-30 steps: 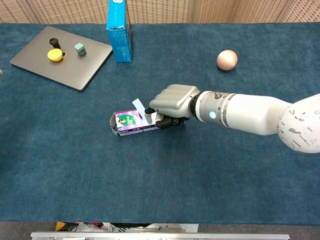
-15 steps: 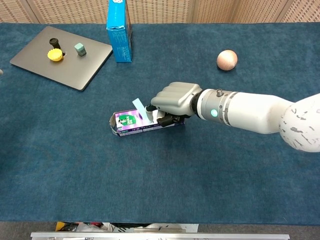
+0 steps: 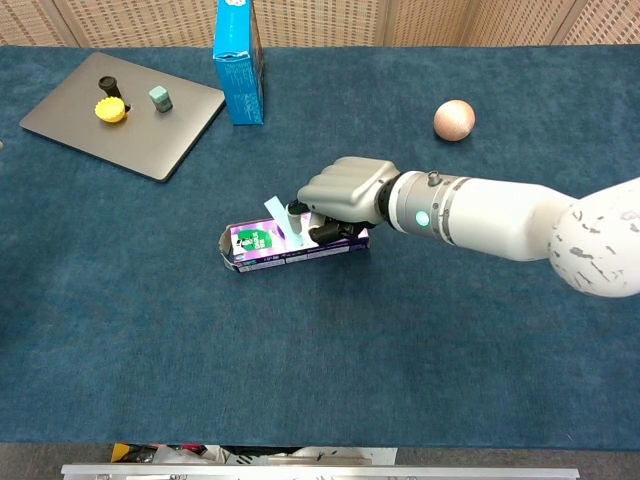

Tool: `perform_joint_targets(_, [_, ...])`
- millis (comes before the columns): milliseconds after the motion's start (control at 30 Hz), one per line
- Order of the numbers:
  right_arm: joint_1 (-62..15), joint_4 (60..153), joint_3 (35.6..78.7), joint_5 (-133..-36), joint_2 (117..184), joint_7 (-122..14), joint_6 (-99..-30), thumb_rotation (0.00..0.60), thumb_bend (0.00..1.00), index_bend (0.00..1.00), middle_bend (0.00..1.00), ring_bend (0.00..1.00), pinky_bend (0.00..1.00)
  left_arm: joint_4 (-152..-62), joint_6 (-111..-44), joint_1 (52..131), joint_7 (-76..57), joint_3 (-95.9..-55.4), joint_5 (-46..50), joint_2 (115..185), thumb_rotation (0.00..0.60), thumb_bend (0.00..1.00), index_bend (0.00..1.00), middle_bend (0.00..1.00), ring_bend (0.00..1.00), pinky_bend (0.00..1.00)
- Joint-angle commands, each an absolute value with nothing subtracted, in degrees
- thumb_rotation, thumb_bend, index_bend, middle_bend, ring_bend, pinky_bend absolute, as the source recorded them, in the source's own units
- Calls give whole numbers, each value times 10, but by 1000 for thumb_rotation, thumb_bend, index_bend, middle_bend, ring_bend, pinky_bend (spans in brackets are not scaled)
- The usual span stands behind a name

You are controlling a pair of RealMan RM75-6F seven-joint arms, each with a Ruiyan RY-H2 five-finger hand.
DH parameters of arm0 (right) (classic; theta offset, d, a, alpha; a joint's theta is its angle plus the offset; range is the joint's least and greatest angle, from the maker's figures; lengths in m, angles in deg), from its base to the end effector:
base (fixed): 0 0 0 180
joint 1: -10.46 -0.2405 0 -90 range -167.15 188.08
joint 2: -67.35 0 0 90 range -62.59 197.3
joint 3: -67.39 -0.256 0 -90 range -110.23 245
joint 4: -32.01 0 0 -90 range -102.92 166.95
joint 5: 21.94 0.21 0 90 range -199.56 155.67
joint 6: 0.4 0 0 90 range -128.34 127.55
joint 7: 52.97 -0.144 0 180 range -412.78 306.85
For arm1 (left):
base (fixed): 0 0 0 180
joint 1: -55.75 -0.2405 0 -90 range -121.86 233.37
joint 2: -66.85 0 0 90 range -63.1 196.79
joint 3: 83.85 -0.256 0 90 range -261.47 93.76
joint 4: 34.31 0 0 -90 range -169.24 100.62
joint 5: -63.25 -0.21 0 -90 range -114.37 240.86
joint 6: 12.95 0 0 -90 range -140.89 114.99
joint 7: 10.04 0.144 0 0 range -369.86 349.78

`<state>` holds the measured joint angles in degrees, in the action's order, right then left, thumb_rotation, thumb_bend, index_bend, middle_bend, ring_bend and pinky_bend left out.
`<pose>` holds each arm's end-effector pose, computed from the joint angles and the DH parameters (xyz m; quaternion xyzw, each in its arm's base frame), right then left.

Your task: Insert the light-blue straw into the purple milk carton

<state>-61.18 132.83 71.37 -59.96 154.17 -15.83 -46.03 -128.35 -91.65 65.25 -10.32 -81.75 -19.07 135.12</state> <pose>-0.0540 -0.2928 -0.0676 0.9056 -0.2796 0.1975 0.2504 -0.2972 0.2004 0.1190 -0.5986 -0.4456 -0.3936 0.5369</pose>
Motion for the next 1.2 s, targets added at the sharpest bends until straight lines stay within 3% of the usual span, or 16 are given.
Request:
perform_joint_targets(33, [-616,1317,715,-593,1549,-155,-451,126,1000,309,1000,1000,1000,-1284,-916,652,-103,-817,-190,1351,600,384,259,552,570,812])
perform_joint_targets(1200, [-622,1314,710,-605,1561,-160,-447,126,1000,309,1000,1000,1000,-1283,-919,648,-113,-814,-189,1348,600,384,259,551,566,812])
